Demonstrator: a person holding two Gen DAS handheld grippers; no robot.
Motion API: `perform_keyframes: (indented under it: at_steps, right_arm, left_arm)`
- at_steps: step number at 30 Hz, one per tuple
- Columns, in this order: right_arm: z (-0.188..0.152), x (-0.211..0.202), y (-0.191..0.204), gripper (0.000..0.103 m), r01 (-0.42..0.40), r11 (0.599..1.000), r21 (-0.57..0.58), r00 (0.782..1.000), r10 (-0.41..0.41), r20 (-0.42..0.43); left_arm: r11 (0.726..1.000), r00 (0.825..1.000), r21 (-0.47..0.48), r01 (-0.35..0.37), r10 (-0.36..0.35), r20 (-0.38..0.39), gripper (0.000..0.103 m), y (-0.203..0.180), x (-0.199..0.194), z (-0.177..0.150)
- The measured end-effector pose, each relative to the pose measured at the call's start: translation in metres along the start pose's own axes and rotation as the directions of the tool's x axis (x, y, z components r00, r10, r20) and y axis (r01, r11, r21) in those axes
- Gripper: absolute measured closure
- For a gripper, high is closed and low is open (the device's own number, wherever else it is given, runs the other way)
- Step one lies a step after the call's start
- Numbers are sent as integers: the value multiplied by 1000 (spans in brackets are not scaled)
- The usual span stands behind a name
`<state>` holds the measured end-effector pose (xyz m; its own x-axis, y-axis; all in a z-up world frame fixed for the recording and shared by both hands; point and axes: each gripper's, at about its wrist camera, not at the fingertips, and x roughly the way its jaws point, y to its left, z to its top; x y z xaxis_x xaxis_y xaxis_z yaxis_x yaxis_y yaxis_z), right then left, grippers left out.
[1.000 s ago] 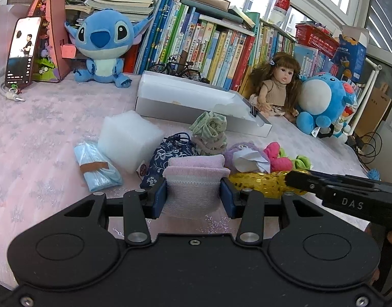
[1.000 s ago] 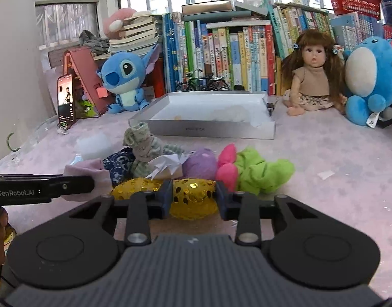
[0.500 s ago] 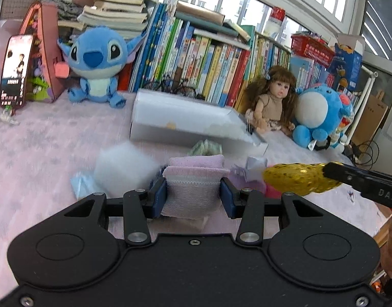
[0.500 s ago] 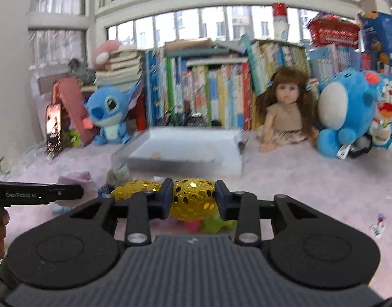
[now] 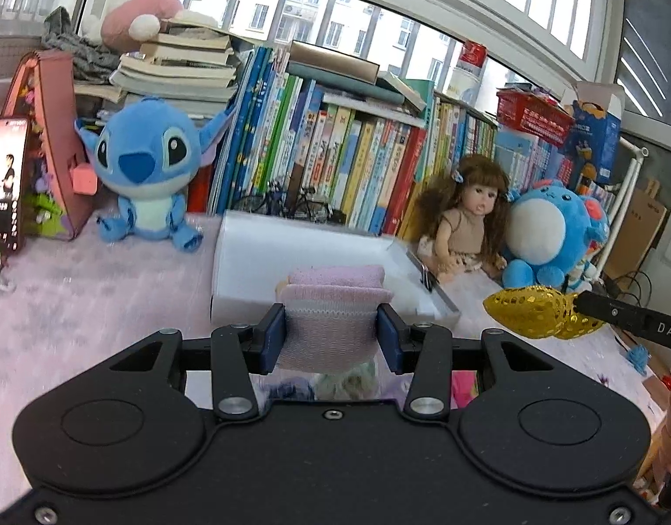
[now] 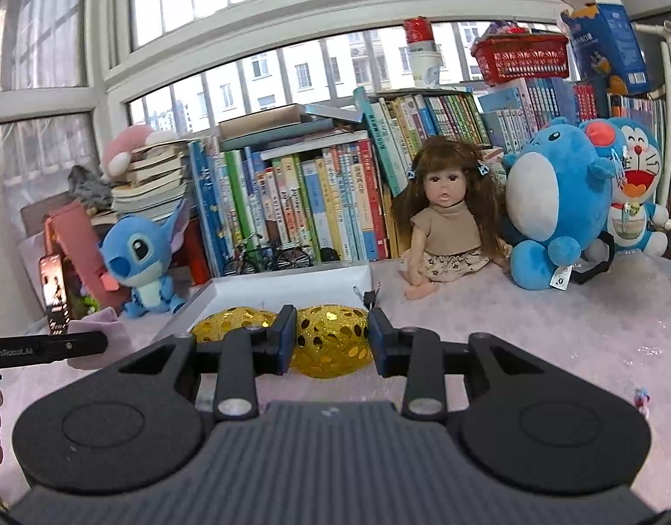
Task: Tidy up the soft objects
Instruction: 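Carry the pink sock and gold heart pillow over the white tray with both grippers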
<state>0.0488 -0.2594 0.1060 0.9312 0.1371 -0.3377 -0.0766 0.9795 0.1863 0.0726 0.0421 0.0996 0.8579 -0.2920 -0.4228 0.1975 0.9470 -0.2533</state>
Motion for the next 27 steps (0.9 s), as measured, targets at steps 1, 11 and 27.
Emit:
perform_keyframes:
  at_steps: [1, 11, 27]
  right_arm:
    - [3, 5, -2, 64, -1, 1000, 10, 1000, 1, -4]
    - [33, 78, -13, 63, -48, 993, 104, 998, 52, -35]
    - [33, 216, 25, 63, 0, 1000, -13, 985, -2, -171]
  left_arm:
    - [1000, 1000, 1, -2, 2, 4, 60, 0, 5, 6]
    - [999, 1000, -43, 0, -1, -24, 60, 5, 80, 62]
    - [978, 973, -124, -166, 142, -185, 60, 31, 223, 74]
